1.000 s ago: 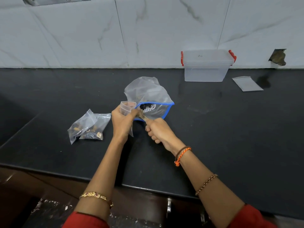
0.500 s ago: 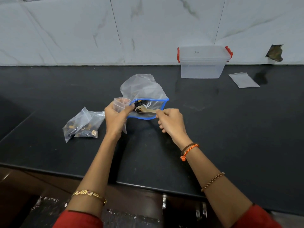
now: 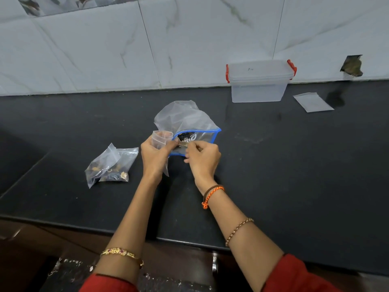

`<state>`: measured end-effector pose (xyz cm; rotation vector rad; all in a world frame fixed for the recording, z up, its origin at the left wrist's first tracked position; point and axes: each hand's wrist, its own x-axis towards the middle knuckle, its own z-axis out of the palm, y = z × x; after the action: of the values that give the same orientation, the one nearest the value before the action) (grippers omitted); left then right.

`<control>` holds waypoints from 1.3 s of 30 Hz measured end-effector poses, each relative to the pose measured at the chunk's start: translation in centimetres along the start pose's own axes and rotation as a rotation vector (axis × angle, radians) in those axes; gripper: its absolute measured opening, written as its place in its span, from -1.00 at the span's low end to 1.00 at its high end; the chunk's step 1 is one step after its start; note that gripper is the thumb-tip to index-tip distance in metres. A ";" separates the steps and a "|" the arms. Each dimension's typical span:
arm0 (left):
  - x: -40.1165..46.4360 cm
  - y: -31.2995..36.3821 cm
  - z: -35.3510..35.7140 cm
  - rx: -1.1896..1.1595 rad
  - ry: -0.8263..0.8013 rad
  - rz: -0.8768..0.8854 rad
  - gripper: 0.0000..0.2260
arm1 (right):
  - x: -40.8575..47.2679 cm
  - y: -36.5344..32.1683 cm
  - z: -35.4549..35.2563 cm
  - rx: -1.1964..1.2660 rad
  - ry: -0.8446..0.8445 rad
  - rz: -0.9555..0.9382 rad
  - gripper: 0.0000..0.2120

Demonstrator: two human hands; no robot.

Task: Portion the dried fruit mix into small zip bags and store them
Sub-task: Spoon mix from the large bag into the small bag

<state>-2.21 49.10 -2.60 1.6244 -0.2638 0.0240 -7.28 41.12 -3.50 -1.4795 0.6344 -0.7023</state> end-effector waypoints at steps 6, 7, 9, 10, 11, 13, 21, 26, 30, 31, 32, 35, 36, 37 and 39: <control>-0.1 0.2 -0.4 0.017 0.039 -0.015 -0.79 | 1.0 -0.6 -1.9 0.353 0.097 0.267 -0.71; -0.3 0.1 -0.4 0.041 0.046 -0.003 -0.78 | 1.0 -0.7 -2.6 0.357 0.105 0.276 -0.73; -0.8 0.0 -0.3 0.109 0.056 0.024 -0.76 | 1.1 -0.8 -4.0 0.362 0.126 0.278 -0.74; -1.0 -0.1 -0.2 0.145 0.055 0.037 -0.76 | 1.1 -0.7 -4.6 0.360 0.141 0.274 -0.74; -1.3 -0.1 -0.1 0.182 0.050 0.049 -0.77 | 1.1 -0.7 -5.2 0.355 0.158 0.269 -0.74; -1.8 -0.3 0.2 0.236 0.048 0.062 -0.75 | 1.1 -0.6 -6.2 0.349 0.190 0.260 -0.74; -3.4 -0.1 0.7 0.335 -0.006 0.143 -0.67 | 1.2 -0.9 -9.1 0.318 0.227 0.258 -0.75; -4.0 0.2 0.9 0.329 -0.062 0.112 -0.66 | 1.3 -1.2 -10.3 0.292 0.211 0.267 -0.74; -4.3 0.3 0.9 0.304 -0.090 0.098 -0.65 | 1.3 -1.9 -11.3 0.305 0.186 0.267 -0.75; -4.4 0.4 1.0 0.301 -0.101 0.100 -0.64 | 1.4 -2.2 -11.5 0.318 0.178 0.256 -0.75; -4.6 0.4 1.1 0.301 -0.113 0.102 -0.63 | 1.5 -2.7 -11.7 0.336 0.170 0.240 -0.75; -4.9 0.6 1.5 0.307 -0.143 0.115 -0.60 | 1.9 -4.5 -12.1 0.376 0.130 0.175 -0.75; -5.1 0.7 1.6 0.311 -0.148 0.125 -0.59 | 2.0 -5.0 -12.2 0.372 0.113 0.154 -0.75; -5.1 0.8 1.8 0.315 -0.150 0.135 -0.58 | 2.2 -5.5 -12.2 0.356 0.093 0.135 -0.75; -5.3 1.0 2.0 0.320 -0.158 0.153 -0.57 | 2.3 -6.2 -12.1 0.290 0.051 0.107 -0.75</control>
<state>-7.84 47.95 -2.65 1.9234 -0.5275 0.0571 -15.10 31.61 2.69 -1.1558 0.6173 -0.7178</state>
